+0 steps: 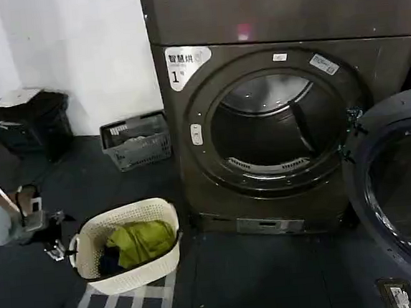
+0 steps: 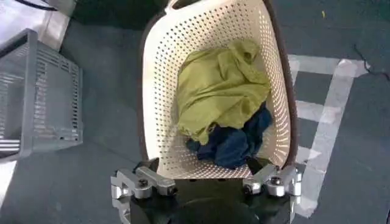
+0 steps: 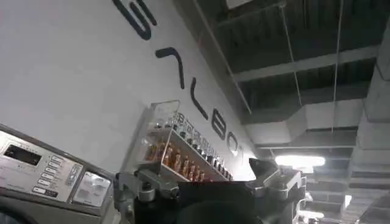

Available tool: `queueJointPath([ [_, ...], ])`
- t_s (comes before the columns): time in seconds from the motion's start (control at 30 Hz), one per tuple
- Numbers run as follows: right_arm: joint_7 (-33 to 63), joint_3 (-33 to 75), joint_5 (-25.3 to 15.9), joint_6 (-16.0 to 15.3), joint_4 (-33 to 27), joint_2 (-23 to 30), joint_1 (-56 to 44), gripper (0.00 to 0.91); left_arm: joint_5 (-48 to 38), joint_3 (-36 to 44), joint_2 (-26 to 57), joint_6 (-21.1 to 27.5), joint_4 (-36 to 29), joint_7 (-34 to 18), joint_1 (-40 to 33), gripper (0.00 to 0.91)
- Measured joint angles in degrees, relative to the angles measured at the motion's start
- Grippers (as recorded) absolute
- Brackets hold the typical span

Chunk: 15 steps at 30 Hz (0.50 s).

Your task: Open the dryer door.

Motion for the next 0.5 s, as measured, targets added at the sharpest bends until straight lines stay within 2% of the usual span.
queueJointPath([
  [0.5,-0.50,0.11,0.02,-0.20,0.61,0.45,-0.18,0.907,0.47,-0.31,0.51,-0.80,-0.27,0.55,0.00,0.907],
])
